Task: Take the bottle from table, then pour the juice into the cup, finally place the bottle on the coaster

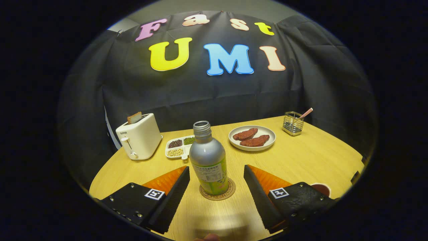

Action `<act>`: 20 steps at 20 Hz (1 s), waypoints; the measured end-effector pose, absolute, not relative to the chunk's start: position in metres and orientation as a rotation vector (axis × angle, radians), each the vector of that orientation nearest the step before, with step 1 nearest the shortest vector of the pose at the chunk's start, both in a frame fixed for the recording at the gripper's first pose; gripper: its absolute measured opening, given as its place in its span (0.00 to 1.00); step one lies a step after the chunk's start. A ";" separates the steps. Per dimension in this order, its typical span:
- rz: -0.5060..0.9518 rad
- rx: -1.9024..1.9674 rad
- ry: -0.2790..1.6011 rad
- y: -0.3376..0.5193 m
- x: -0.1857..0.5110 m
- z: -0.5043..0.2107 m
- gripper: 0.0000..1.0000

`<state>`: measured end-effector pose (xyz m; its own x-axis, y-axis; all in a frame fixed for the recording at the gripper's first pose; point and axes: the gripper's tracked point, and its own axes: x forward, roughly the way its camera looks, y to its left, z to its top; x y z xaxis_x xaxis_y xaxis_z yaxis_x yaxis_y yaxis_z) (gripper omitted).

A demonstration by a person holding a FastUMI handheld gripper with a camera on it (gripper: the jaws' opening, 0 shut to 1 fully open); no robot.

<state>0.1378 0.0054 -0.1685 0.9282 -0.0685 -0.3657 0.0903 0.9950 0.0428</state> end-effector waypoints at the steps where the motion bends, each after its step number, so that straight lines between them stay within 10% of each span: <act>1: -0.071 0.055 0.352 0.005 0.132 -0.154 0.99; 20: 0.044 -0.008 0.083 0.015 0.006 0.005 0.98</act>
